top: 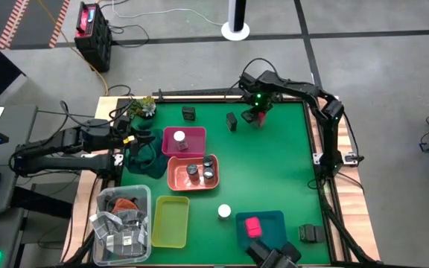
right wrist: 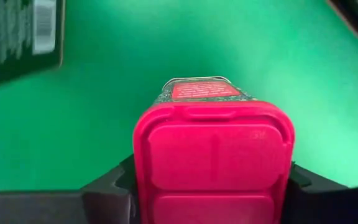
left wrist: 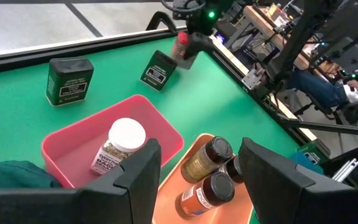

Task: Sort spices by type
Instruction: Put the red seasoning can into the blue bin

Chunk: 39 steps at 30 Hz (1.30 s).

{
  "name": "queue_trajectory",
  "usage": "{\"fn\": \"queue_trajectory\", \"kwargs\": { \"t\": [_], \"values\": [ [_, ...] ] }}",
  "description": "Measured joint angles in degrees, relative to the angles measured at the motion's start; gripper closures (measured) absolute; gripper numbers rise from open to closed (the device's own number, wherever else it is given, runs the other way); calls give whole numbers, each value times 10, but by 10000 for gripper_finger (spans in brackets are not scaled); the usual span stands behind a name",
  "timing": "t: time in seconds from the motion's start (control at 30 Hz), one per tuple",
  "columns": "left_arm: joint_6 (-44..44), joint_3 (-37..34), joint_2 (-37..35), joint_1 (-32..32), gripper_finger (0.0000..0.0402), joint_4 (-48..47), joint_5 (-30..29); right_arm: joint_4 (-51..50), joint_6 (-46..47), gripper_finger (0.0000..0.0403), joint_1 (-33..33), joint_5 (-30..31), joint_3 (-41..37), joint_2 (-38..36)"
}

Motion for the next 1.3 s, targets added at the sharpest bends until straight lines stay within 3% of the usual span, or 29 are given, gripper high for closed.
{"fn": "queue_trajectory", "kwargs": {
  "t": [0.17,0.33,0.57,0.9,1.07,1.3],
  "values": [
    [-1,0,0,0,196,0,17,-79,17,171,40,1,38,-31],
    [6,0,0,0,196,5,38,-67,87,176,113,0,40,-90],
    [13,10,0,0,196,55,141,-51,341,169,297,14,39,-145],
    [26,28,0,0,196,74,169,-113,746,166,591,31,39,-154],
    [26,28,0,0,196,74,169,-110,911,171,677,31,39,-153],
    [37,28,0,0,196,74,169,-108,1059,167,745,29,39,-150]
  ]
}}
